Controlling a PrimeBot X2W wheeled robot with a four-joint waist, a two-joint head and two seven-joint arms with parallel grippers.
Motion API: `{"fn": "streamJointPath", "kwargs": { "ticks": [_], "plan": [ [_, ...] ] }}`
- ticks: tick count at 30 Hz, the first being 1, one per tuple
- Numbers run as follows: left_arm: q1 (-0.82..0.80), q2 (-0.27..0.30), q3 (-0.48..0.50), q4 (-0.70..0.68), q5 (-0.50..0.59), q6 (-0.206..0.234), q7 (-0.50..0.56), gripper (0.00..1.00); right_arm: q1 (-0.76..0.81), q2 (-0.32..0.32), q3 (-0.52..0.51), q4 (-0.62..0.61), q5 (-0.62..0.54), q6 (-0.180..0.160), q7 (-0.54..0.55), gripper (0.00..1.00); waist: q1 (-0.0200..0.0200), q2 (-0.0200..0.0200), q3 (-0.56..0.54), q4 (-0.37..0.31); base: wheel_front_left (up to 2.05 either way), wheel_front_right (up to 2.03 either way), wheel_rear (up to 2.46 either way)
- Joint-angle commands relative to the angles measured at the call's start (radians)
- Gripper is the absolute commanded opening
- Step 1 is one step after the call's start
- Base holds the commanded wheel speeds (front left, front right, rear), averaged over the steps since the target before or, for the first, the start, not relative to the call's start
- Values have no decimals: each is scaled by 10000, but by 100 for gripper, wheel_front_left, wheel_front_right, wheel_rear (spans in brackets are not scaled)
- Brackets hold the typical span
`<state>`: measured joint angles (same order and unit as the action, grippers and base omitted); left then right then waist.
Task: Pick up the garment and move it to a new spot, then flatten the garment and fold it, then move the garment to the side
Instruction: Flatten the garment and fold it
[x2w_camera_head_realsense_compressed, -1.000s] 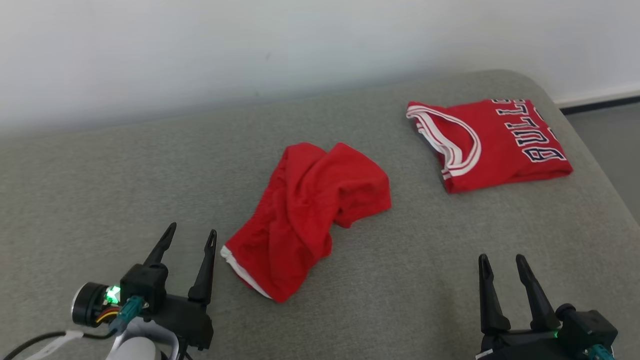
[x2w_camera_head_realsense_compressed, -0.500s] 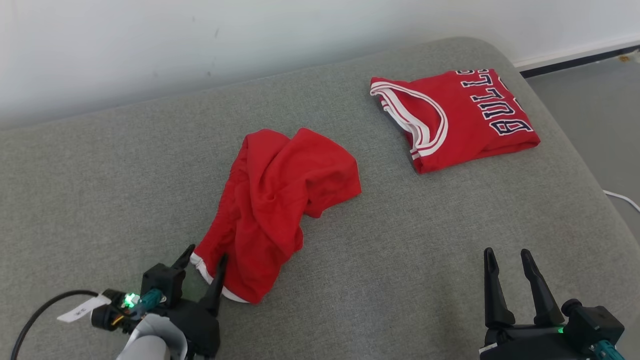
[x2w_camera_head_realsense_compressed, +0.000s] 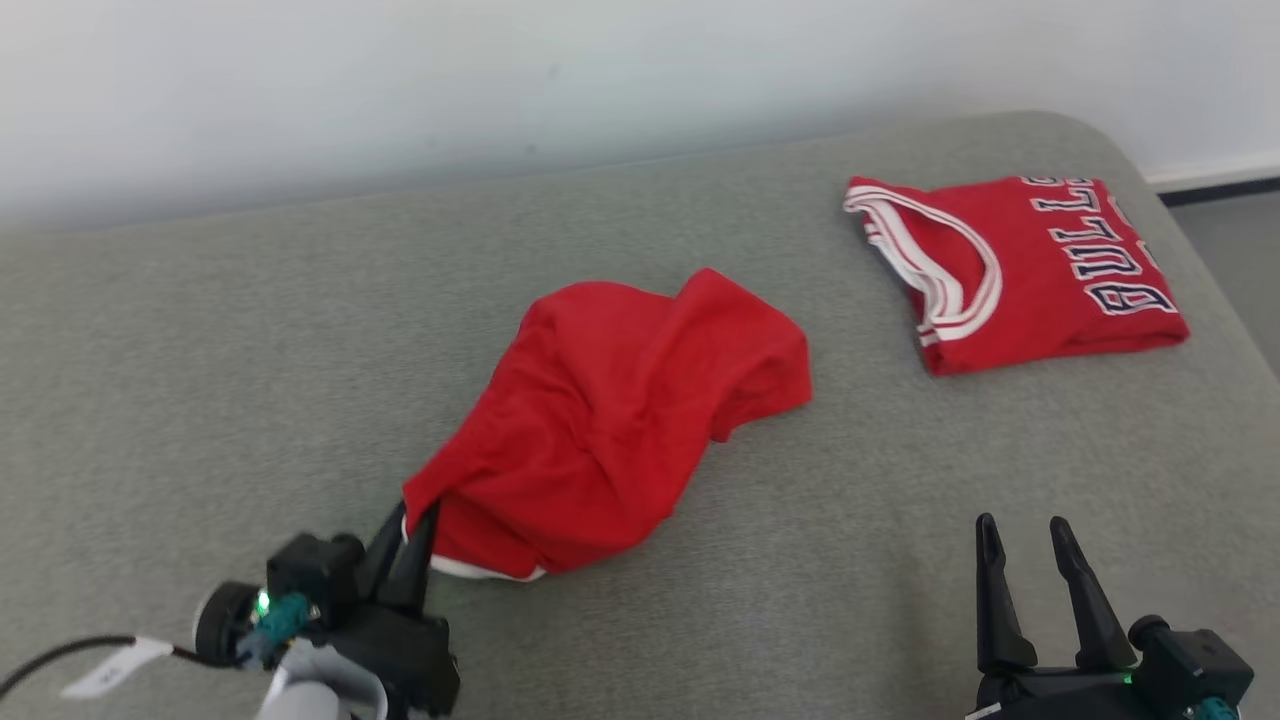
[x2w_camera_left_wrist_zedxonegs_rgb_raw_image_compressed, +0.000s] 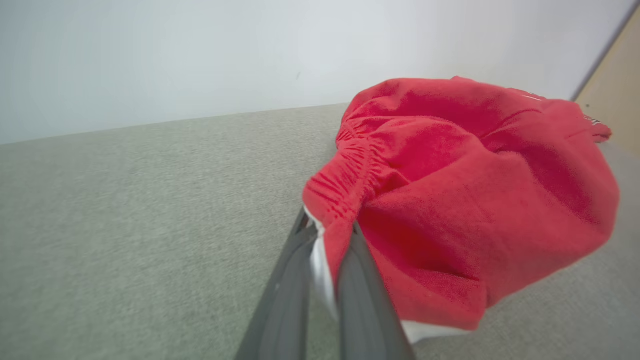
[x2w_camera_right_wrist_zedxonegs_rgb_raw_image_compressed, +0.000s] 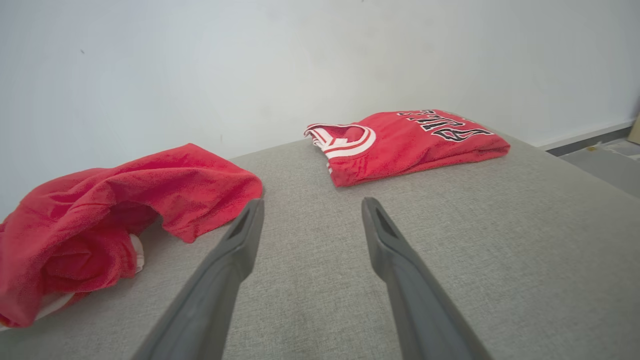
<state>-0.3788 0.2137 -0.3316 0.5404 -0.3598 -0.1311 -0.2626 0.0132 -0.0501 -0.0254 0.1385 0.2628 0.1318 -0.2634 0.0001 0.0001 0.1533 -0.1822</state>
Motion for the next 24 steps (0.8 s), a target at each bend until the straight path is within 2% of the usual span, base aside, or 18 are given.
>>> {"fn": "streamJointPath", "kwargs": {
  "ticks": [1,5,7,12,18,19,20,21,24],
  "plan": [
    [378,-83,14,-150,7,17,-28,0,86,-1,2,-15,-31,-17,-9,100,-1,-1,-271,775,0,0,0],
    [1372,-247,406,-633,-216,46,-33,0,43,-1,31,5,-110,-17,-7,100,-1,-1,-399,1365,0,0,0],
    [2227,-613,708,-942,-457,94,-31,0,40,-4,31,20,-133,-17,-9,100,-1,-1,-447,1670,0,0,0],
    [3213,-1042,1283,-916,-701,124,-33,0,55,-4,103,93,-184,-17,-9,100,-1,-1,-462,1850,0,0,0],
    [3480,-1305,1623,-645,-359,95,-33,0,244,-4,104,177,-207,-17,-9,100,-1,-1,-553,1948,0,0,0],
    [3438,-1331,1706,-731,-306,91,-33,14,277,-4,72,179,-203,-17,-9,100,-1,-1,-569,1978,0,0,0],
    [3415,-1354,1747,-829,-198,82,-31,55,299,-3,50,181,-201,-17,-9,100,-1,-1,-582,2003,0,0,0],
    [3386,-1376,1799,-987,-95,81,-33,100,310,-3,16,181,-197,-17,-9,100,-1,-1,-594,2037,0,0,0],
    [3400,-1408,1930,-1496,179,52,-31,100,242,-3,-3,184,-185,-17,-9,100,-1,-1,-600,2108,0,0,0]
  ]
}}
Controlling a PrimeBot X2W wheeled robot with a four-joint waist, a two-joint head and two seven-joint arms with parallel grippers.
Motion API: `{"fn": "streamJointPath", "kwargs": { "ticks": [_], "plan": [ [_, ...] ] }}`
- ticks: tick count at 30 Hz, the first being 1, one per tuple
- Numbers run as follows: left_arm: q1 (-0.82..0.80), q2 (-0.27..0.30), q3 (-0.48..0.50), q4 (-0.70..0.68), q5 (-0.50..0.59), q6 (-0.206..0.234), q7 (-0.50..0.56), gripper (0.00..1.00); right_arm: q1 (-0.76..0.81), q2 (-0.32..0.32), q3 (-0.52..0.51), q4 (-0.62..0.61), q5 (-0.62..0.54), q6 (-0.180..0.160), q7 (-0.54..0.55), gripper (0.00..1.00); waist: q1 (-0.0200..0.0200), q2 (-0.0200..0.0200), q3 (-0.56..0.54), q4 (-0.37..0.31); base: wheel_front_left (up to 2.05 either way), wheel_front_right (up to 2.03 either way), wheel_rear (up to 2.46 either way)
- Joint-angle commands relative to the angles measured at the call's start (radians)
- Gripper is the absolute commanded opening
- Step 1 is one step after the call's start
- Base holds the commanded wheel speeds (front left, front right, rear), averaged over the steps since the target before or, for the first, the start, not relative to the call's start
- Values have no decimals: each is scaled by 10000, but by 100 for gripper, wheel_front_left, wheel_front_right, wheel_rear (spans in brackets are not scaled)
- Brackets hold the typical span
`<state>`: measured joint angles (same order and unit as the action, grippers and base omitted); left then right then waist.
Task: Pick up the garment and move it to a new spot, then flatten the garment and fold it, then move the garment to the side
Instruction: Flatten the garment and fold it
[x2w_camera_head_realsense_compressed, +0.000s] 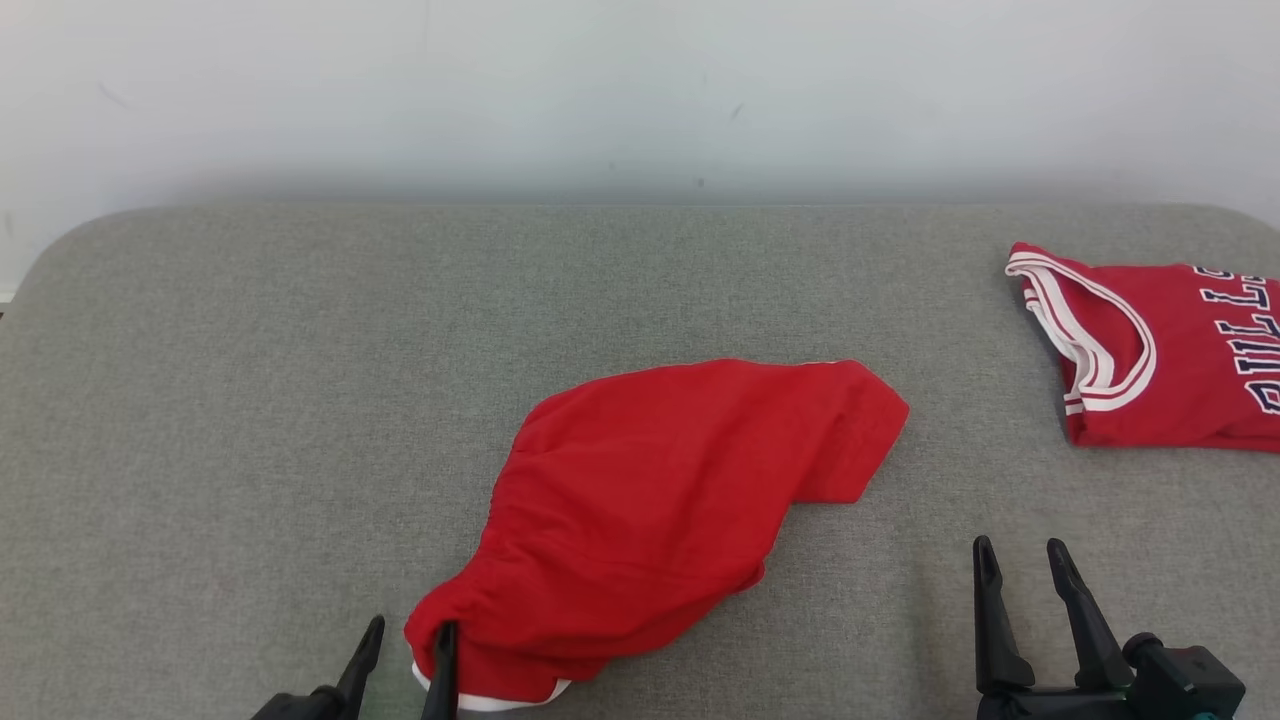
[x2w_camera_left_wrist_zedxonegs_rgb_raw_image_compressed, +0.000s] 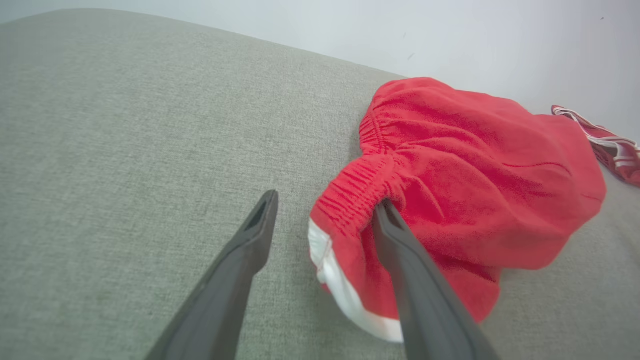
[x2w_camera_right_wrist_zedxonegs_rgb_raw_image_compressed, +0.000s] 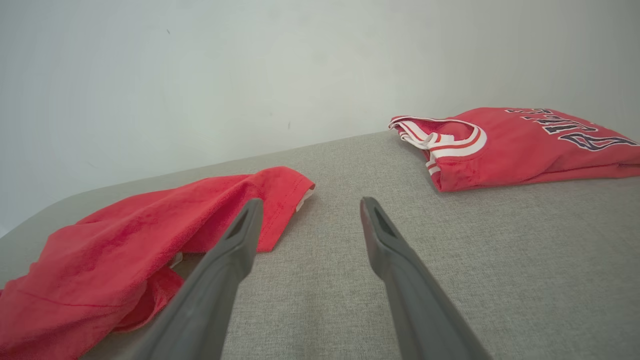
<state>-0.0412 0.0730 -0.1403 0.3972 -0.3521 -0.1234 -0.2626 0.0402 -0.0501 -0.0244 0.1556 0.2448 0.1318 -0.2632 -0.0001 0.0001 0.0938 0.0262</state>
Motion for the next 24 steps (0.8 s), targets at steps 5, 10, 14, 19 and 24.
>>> {"fn": "streamJointPath", "kwargs": {
  "ticks": [5,10,14,19,24],
  "plan": [
    [-77,70,-21,-543,495,-58,-31,100,-187,-3,98,30,91,-17,-11,100,1,-1,103,13,0,0,0],
    [-385,203,-202,-524,717,-75,-31,100,-205,-6,161,44,195,-17,-10,100,1,-1,300,-152,0,0,0],
    [-512,207,-247,-685,769,-61,-31,100,-268,-4,75,58,203,-17,-10,100,1,-1,423,-265,0,0,0],
    [-553,339,-580,-287,938,-59,-33,100,-361,-3,6,102,230,-17,-10,100,1,-1,480,-331,0,0,0],
    [-819,589,-949,272,707,-62,-31,0,-370,-3,17,100,232,-17,-10,100,1,-1,504,-349,0,0,0]
  ]
}}
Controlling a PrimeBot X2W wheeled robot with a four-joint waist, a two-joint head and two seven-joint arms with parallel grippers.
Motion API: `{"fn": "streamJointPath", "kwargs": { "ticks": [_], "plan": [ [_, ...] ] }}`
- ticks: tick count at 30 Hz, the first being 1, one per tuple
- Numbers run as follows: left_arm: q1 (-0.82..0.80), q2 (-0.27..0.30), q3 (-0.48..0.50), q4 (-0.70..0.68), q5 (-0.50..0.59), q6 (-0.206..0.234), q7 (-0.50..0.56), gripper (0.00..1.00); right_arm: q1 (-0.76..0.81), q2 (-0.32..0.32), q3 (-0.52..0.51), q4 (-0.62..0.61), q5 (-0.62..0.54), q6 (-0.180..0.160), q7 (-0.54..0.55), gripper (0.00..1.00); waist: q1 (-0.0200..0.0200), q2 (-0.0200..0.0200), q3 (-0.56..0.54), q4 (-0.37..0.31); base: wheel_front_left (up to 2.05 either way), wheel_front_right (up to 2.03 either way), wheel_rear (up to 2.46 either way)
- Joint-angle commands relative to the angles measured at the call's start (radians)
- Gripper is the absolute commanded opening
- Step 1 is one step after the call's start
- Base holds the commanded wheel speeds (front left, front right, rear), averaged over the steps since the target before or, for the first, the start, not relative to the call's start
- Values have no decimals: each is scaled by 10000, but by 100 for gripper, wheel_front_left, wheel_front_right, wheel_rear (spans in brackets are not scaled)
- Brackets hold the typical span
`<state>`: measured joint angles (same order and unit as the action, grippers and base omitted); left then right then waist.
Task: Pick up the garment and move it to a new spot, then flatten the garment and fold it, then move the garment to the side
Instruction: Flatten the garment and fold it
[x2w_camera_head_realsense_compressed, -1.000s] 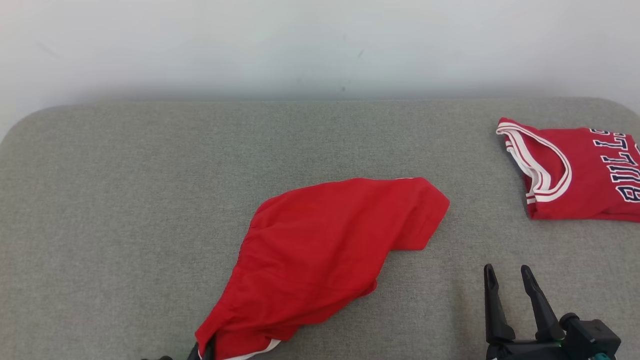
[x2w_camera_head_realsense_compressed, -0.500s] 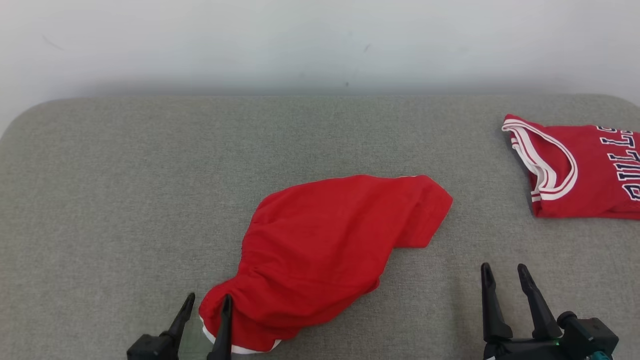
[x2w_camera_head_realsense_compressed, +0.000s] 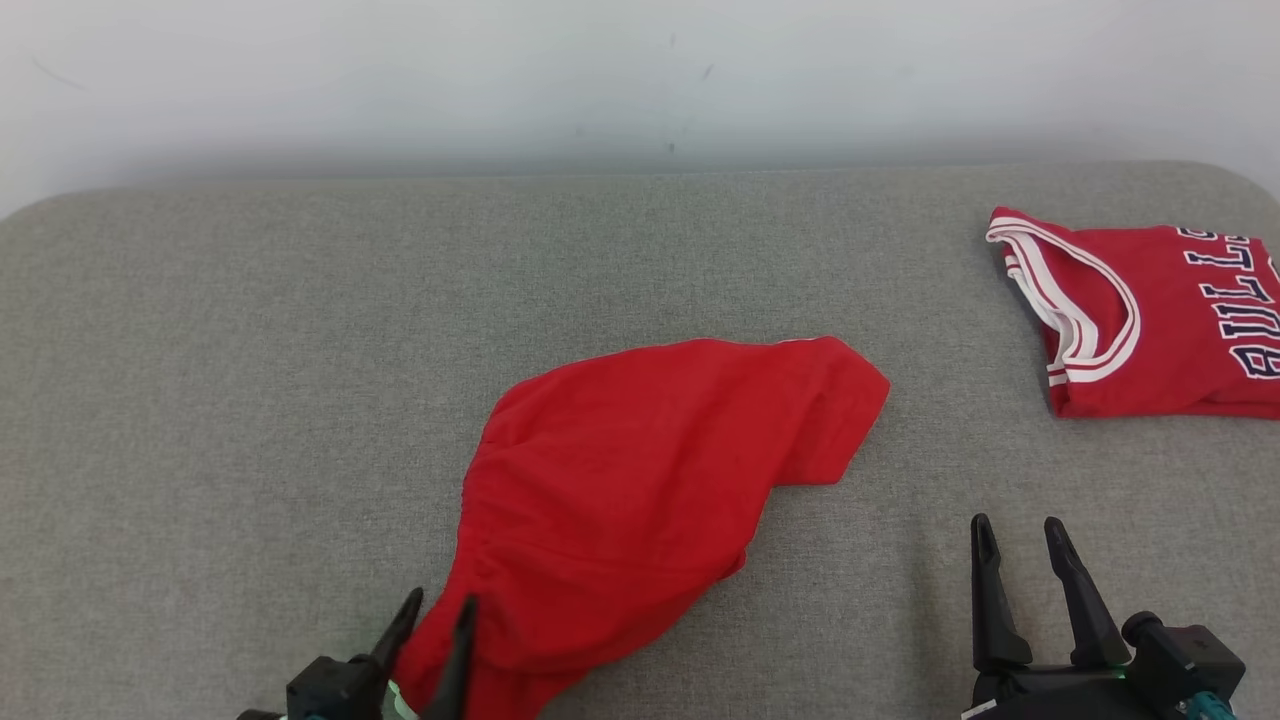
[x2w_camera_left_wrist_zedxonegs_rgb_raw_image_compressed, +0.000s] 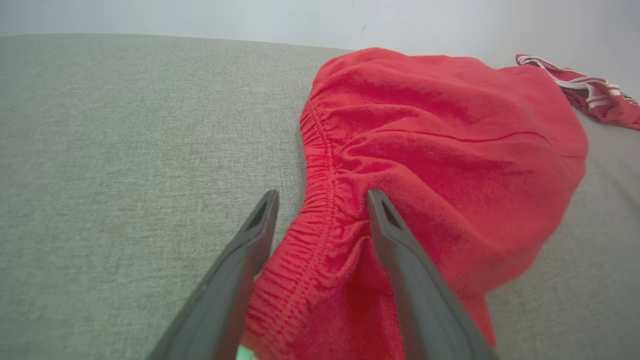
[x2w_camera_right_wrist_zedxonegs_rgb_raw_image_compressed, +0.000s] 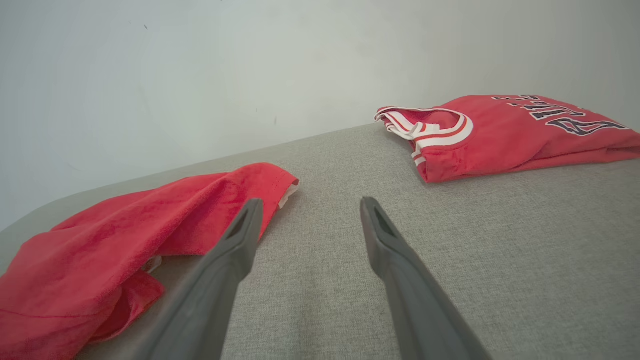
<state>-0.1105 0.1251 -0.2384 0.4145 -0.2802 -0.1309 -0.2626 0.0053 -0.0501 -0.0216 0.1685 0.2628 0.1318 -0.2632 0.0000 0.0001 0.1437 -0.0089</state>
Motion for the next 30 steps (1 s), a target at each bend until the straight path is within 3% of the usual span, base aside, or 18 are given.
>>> {"fn": "streamJointPath", "kwargs": {
  "ticks": [1,12,16,17,18,19,22,30],
  "plan": [
    [-155,119,-23,190,-3,13,-31,0,-21,-3,-14,-31,58,-17,-9,100,0,-1,10,-1,0,0,0],
    [-1315,614,-908,438,-573,13,-31,0,-229,-1,-7,-42,96,-17,-10,100,0,-1,122,-147,0,0,0],
    [-1516,891,-1120,635,-991,11,573,2,-158,-3,-86,-49,130,-17,-10,100,0,-1,102,-239,0,0,0],
    [-1522,1033,-1214,596,-1033,12,719,50,-101,-1,-94,-50,132,-17,-10,100,0,-1,79,-247,0,0,0],
    [-1507,1162,-1275,521,-1062,12,826,88,-46,-3,-105,-44,127,-17,-10,100,0,-1,44,-248,0,0,0],
    [-1438,1270,-1343,442,-1138,12,1007,100,-9,-3,-112,-35,128,-17,-10,100,0,-1,19,-250,0,0,0],
    [-1149,1848,-1560,-96,-1307,12,1721,100,156,-1,-161,-6,150,-17,-10,100,0,-1,-118,-217,0,0,0],
    [-638,2195,-1791,-1138,-2041,12,3323,100,143,-3,-178,15,158,-17,-10,100,0,-1,-237,-173,0,0,0]
  ]
}}
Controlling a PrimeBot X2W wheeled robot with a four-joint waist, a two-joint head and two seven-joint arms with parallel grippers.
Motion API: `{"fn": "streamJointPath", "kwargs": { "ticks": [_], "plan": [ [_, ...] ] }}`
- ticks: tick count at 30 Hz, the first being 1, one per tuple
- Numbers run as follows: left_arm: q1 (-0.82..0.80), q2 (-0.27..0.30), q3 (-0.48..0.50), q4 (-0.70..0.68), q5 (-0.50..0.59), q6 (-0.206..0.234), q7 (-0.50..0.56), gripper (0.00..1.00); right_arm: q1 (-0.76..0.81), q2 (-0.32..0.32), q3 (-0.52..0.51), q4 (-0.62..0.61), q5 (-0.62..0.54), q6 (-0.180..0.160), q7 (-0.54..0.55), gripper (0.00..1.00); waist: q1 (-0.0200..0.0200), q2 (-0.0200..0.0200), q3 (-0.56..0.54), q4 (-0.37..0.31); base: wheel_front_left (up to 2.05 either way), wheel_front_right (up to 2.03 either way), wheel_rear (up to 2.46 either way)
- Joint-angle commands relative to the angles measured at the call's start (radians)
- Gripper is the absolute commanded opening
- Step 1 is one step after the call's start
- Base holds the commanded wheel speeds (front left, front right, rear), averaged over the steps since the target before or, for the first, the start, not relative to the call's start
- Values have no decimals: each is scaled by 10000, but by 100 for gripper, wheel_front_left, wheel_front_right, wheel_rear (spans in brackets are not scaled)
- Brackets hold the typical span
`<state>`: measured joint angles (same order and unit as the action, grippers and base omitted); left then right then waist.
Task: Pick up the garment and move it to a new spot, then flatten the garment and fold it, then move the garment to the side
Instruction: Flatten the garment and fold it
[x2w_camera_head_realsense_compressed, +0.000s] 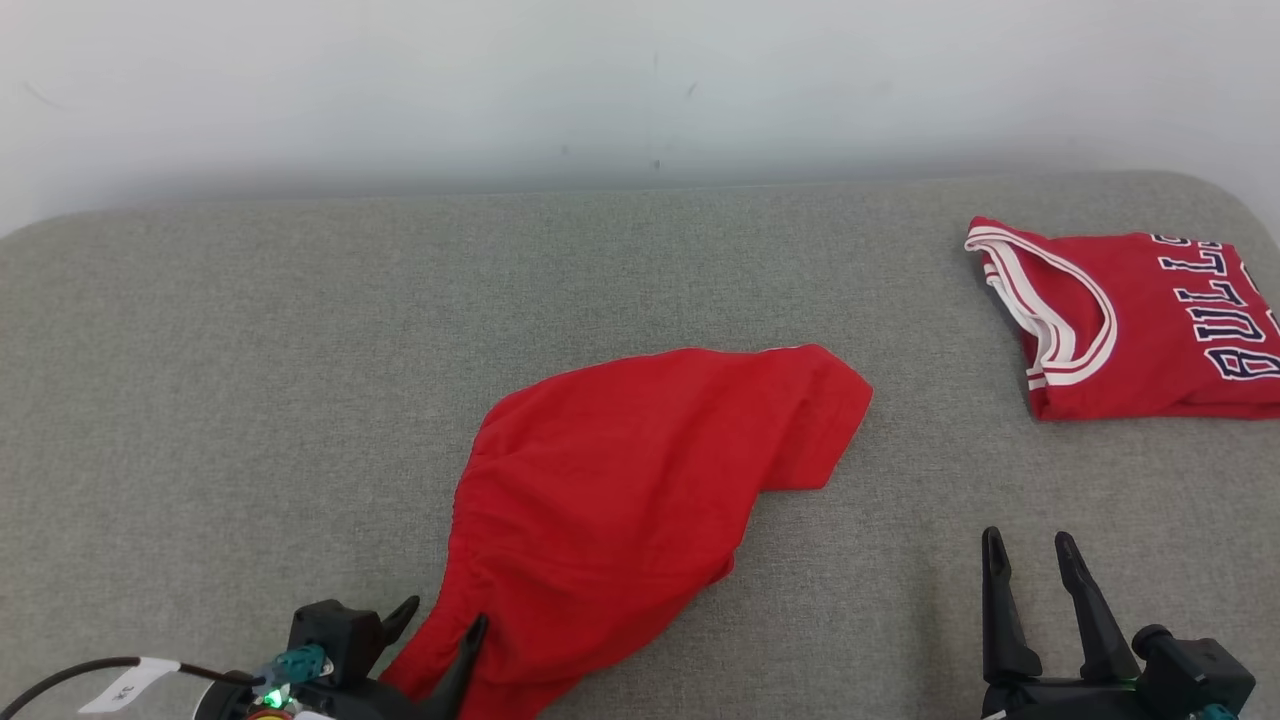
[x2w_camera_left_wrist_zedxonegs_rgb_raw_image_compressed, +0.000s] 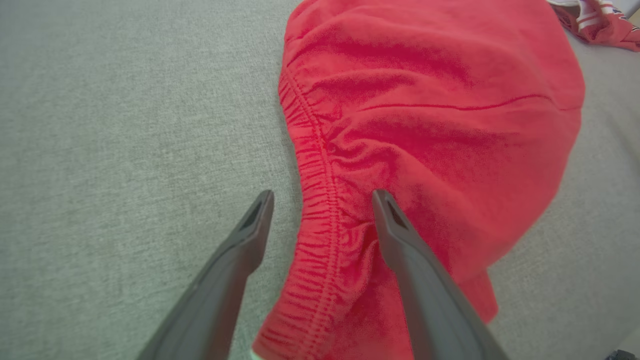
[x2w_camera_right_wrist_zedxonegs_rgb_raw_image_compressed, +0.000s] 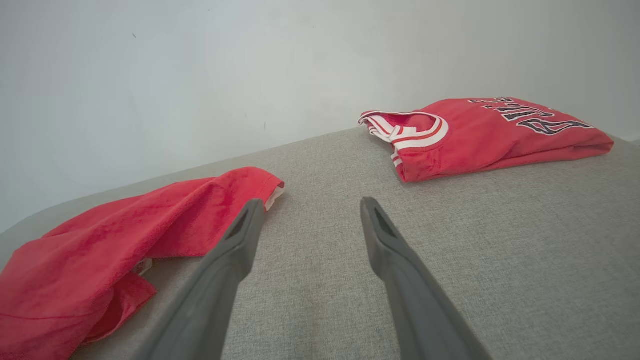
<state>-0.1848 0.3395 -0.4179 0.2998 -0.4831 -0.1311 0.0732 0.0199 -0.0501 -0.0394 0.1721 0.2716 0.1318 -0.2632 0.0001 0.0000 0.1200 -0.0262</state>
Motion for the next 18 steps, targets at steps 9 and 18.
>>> {"fn": "streamJointPath", "kwargs": {
  "ticks": [9,18],
  "plan": [
    [11,-137,-290,8,-54,60,219,0,-19,-3,68,-45,-62,-17,-10,100,-1,0,-47,-152,0,0,0],
    [-1231,-566,-186,167,-224,37,-440,0,-73,-4,19,-57,-183,-18,-10,100,-1,0,-98,-133,0,0,0]
  ]
}}
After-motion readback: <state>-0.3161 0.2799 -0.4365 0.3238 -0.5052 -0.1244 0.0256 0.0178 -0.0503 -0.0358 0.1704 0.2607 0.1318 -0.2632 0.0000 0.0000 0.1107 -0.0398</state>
